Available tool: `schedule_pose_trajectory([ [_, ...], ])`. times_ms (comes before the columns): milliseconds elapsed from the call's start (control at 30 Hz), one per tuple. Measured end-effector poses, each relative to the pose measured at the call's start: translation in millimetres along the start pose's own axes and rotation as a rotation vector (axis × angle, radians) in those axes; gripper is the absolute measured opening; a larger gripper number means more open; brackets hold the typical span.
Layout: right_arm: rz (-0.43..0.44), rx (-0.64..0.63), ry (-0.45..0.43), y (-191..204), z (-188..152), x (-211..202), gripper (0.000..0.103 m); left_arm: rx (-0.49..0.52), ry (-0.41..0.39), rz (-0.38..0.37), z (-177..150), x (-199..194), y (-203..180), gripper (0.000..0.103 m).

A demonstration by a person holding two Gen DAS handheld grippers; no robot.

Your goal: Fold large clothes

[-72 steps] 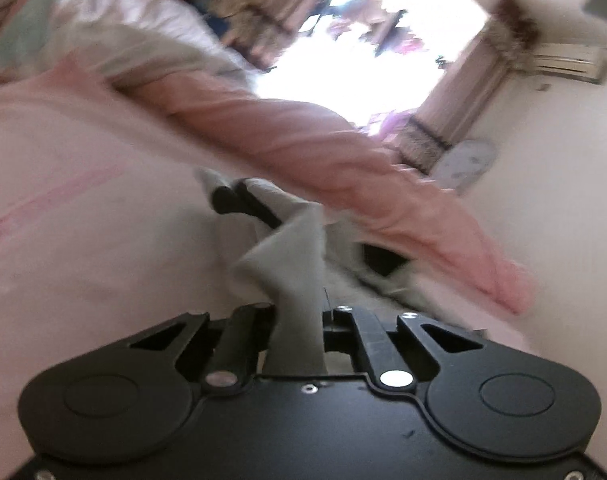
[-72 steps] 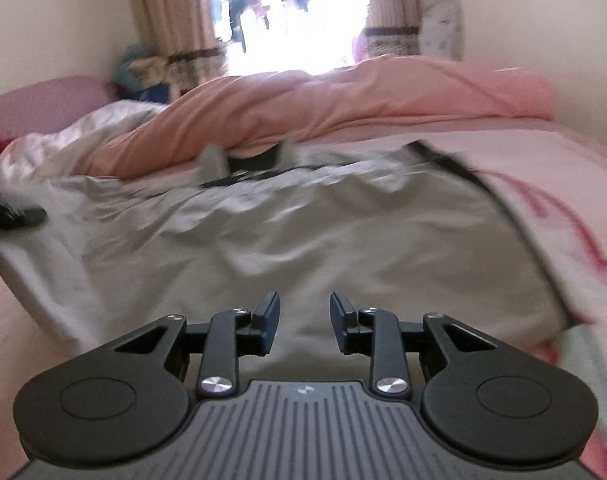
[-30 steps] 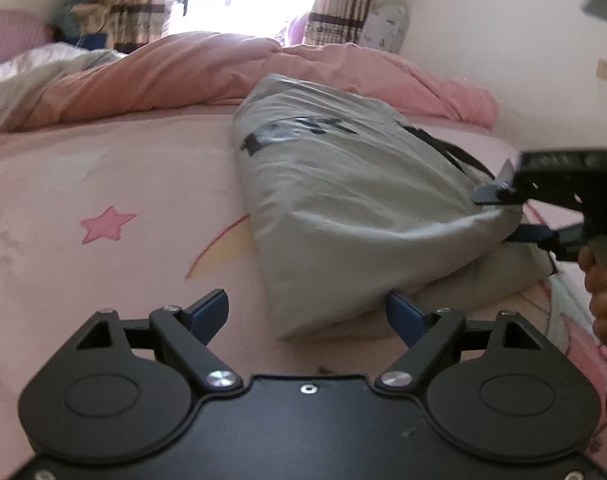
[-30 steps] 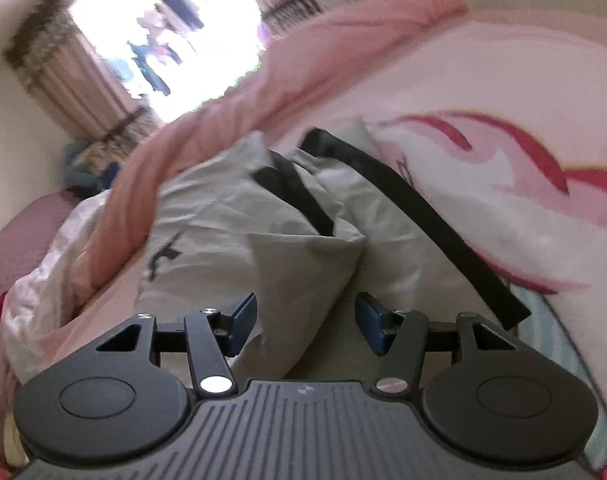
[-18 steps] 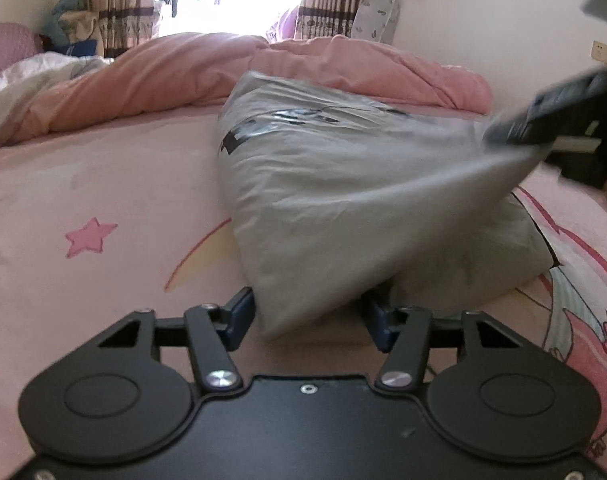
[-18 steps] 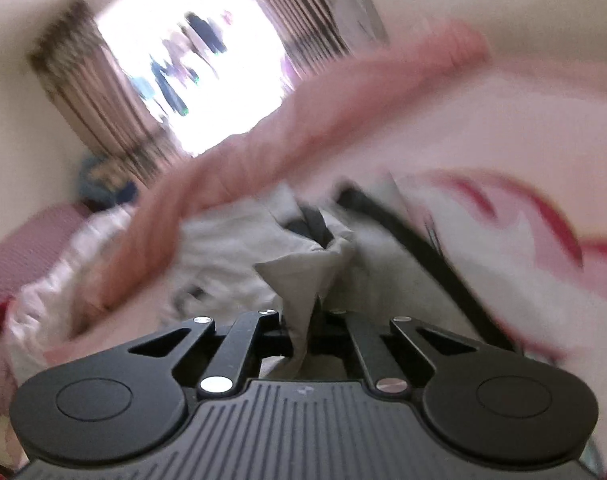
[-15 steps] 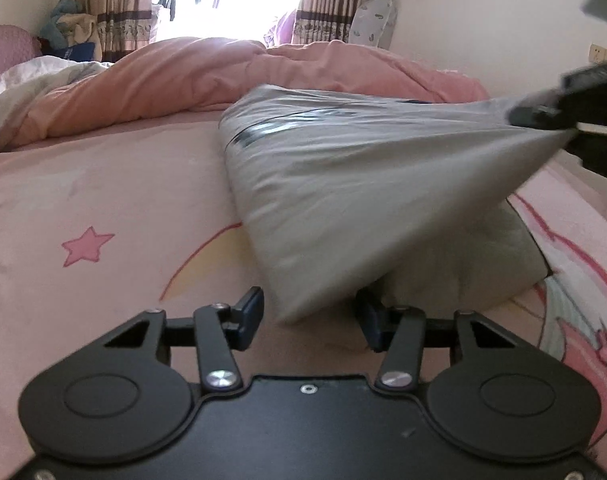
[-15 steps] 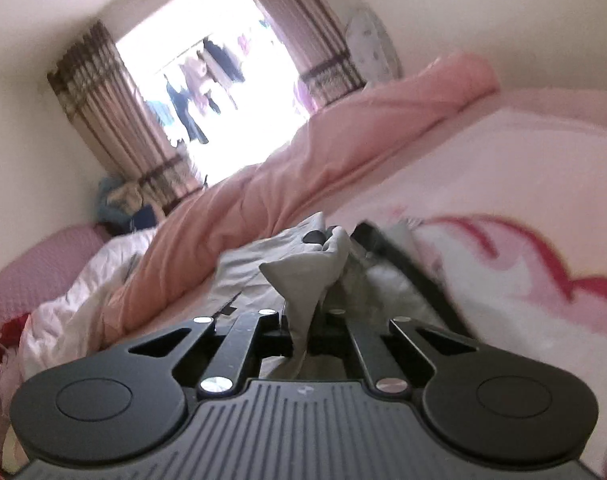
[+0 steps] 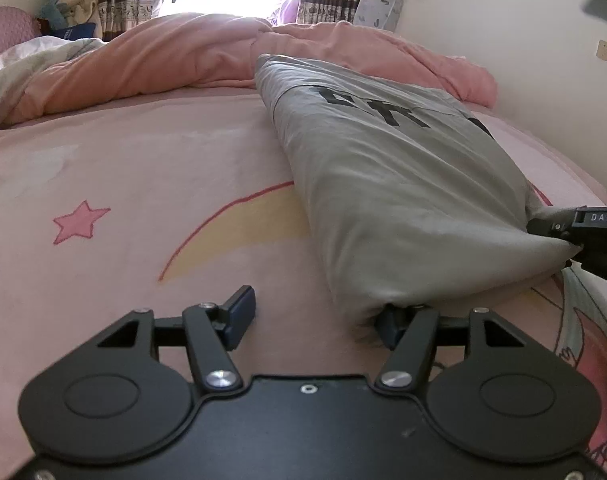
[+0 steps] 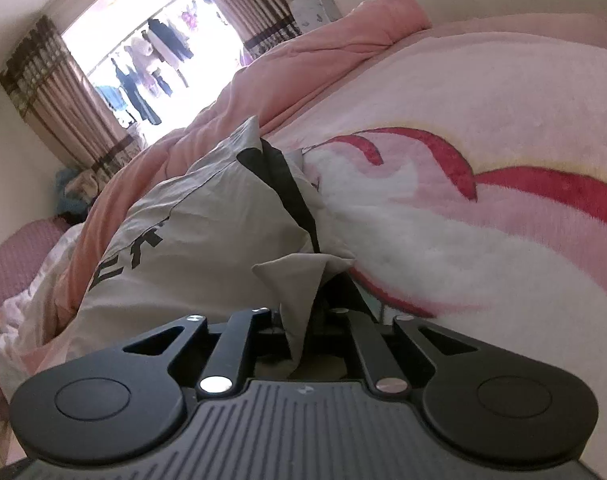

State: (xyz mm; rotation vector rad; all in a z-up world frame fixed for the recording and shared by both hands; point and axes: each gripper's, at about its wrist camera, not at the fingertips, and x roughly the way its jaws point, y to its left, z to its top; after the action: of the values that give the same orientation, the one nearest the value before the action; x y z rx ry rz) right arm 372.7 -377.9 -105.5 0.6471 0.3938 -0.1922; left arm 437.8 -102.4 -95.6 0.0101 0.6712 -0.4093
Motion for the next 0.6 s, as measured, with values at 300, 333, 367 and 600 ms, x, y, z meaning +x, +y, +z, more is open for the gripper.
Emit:
schedule_pose_trajectory([
  [300,-0.068,-0.203,-0.193,31.0,12.9,-60.0,0.048,0.07,-0.066,0.025,19.3,-71.9,0.2,0.061],
  [333,-0.065,-0.256,-0.208,42.5,10.3,-63.9,0.041,0.049,-0.093,-0.002,25.9,-77.3,-0.7,0.061],
  [367,-0.065,-0.296,-0.22,50.7,8.1,-66.6,0.038,0.037,-0.112,-0.023,31.4,-79.6,-2.7,0.061],
  [600,-0.097,-0.407,-0.078,65.1,-0.5,-32.8,0.02,0.004,-0.046,-0.17,34.4,-33.7,-21.1,0.048],
])
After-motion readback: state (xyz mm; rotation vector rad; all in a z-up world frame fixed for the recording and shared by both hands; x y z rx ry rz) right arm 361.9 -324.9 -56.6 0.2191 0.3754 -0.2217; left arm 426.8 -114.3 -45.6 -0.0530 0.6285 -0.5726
